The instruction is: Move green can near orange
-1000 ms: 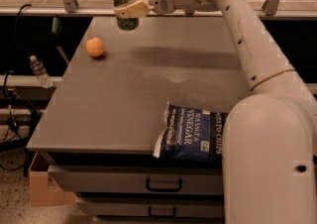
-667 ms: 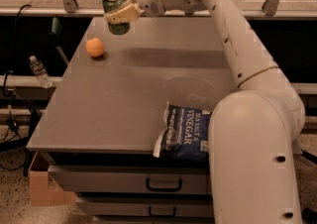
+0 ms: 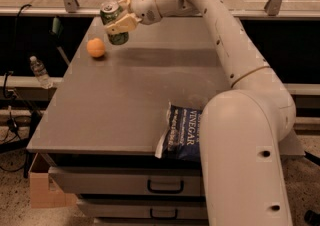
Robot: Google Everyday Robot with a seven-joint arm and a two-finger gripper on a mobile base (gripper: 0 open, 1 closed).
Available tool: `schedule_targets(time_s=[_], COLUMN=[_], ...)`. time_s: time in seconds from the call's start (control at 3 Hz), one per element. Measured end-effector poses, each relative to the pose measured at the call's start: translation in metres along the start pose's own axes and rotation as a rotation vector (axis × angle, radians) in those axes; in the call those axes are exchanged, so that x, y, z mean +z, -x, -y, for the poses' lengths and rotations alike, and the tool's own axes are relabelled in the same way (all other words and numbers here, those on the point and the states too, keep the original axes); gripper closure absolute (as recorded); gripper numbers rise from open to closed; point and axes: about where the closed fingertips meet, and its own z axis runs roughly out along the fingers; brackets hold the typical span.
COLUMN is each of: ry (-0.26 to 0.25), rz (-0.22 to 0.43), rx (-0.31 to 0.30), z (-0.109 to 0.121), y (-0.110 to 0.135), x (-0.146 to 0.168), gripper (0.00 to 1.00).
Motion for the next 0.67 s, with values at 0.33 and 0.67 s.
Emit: schedule_targets(time_s=[0.33,0.67], ry=[0.015,0.004], rz=[-0.029,-0.058], rx=[0.016,0.029], z=[-0.0020,-0.0016], y=[-0.0110,-0.0175], x=[0.0048,0.0076], gripper=[1.00,1.00])
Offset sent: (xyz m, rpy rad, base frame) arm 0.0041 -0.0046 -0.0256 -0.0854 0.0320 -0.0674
